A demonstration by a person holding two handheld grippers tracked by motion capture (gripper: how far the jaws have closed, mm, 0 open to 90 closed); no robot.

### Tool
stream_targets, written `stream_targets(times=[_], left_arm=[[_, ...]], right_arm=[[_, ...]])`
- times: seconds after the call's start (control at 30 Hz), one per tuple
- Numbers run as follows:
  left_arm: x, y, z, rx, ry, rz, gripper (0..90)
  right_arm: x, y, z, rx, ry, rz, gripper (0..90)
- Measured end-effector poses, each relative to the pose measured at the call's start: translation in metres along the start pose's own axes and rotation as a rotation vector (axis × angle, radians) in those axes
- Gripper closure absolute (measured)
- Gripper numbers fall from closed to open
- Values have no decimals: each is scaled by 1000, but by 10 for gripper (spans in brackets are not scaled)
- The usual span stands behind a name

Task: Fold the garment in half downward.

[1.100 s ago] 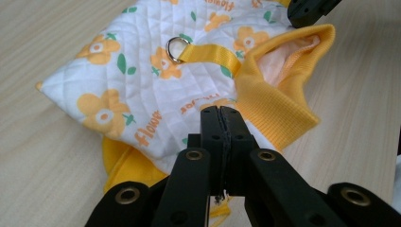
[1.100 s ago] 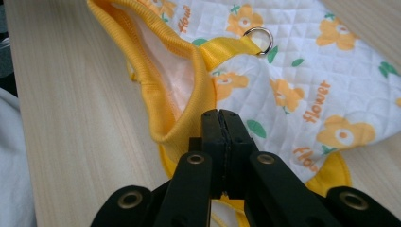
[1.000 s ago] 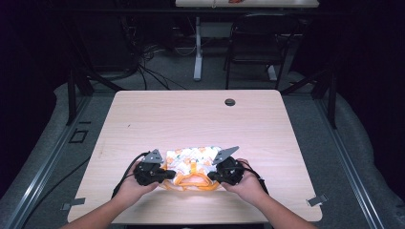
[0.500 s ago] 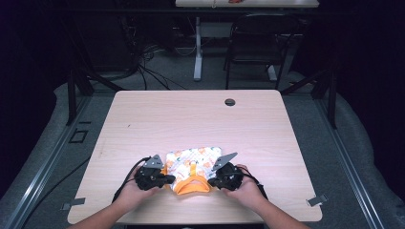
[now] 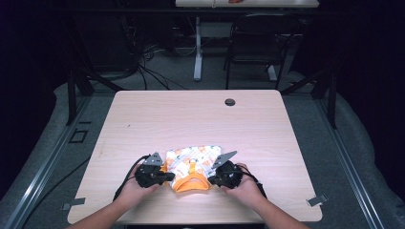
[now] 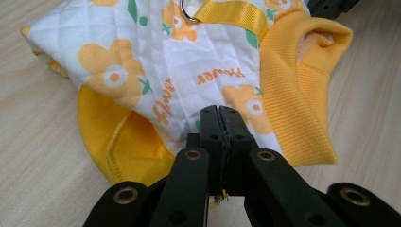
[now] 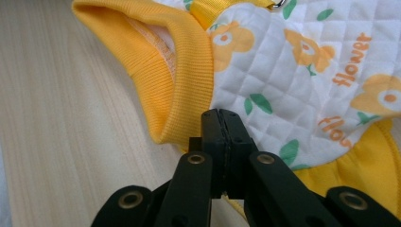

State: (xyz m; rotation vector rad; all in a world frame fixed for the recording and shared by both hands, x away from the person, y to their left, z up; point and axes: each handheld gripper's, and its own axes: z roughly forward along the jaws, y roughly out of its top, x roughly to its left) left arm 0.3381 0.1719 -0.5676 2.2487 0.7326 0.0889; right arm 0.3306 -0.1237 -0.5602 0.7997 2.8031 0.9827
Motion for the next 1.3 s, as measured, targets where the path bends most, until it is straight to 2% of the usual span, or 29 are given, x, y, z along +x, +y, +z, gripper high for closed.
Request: stream_targets(times=[0.5,0.7,0.9,1.03,1.2,1.3], left_arm=[[14,5,5,-28,37,-33,894],[19,6,7,-48,42,-64,893],[21,7,6,-69,52,-78,888],[22,6,-1,-90,51,-88,875],[22,4,-18,-127,57,-99,870],[19,2,-29,-141,53,-98,825]], right_arm=[[-11,3,4,-20,-27,27,900],[-17,2,6,-21,-37,46,899],[-19,2,5,-38,-41,57,895],[-17,4,-2,-58,-40,54,889],[-14,2,-14,-89,-40,59,873],[-12,1,-20,-93,-43,45,841]])
